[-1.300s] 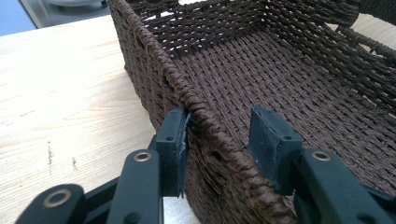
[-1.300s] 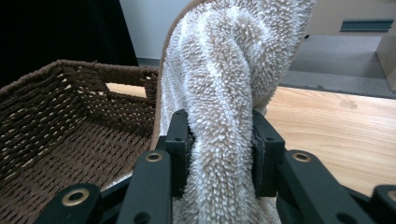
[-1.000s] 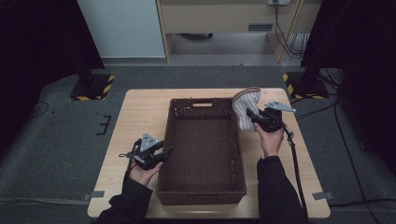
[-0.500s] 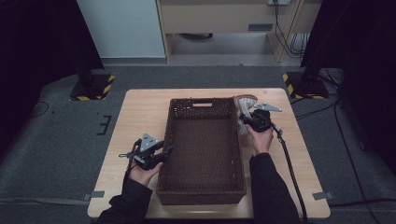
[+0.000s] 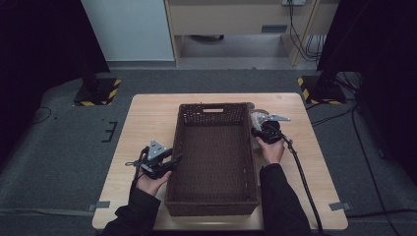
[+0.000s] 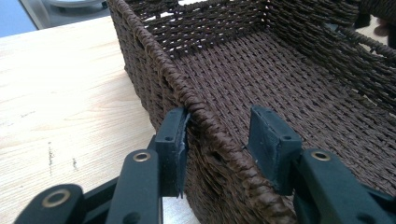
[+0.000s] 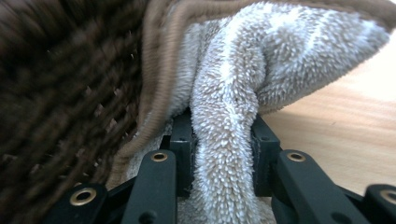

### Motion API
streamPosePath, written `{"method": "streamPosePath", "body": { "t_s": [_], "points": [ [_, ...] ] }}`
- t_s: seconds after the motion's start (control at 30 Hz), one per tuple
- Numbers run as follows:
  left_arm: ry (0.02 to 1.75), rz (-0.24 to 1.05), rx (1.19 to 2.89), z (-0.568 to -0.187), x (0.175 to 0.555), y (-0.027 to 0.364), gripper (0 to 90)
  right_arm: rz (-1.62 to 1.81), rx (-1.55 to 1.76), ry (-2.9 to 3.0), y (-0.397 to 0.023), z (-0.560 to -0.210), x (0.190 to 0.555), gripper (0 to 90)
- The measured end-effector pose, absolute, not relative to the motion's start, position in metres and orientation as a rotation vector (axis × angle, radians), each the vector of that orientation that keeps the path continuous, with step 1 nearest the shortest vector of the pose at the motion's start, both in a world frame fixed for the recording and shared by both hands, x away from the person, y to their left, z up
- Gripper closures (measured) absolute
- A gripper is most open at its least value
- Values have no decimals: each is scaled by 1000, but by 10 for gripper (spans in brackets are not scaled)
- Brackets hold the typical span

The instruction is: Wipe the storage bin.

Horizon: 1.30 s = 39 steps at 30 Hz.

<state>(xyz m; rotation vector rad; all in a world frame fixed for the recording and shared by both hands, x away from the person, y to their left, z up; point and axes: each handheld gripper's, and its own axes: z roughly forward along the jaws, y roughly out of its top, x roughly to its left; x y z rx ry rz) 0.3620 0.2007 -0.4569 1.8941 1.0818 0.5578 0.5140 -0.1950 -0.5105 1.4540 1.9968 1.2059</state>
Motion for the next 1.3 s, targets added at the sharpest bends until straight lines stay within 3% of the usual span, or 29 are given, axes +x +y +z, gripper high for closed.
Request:
{"method": "streamPosePath", "body": {
  "t_s": [0.43,1.07,1.3],
  "points": [
    [1082,557,1896,-457,362,201,562,1384,1257,1822,-202,-447,501,703],
    [1082,555,1894,-457,362,201,562,1158,1451,2031,-187,-520,519,705],
    [1084,550,1889,-457,362,201,560,1185,1444,2001,-195,-502,512,705]
  ]
}}
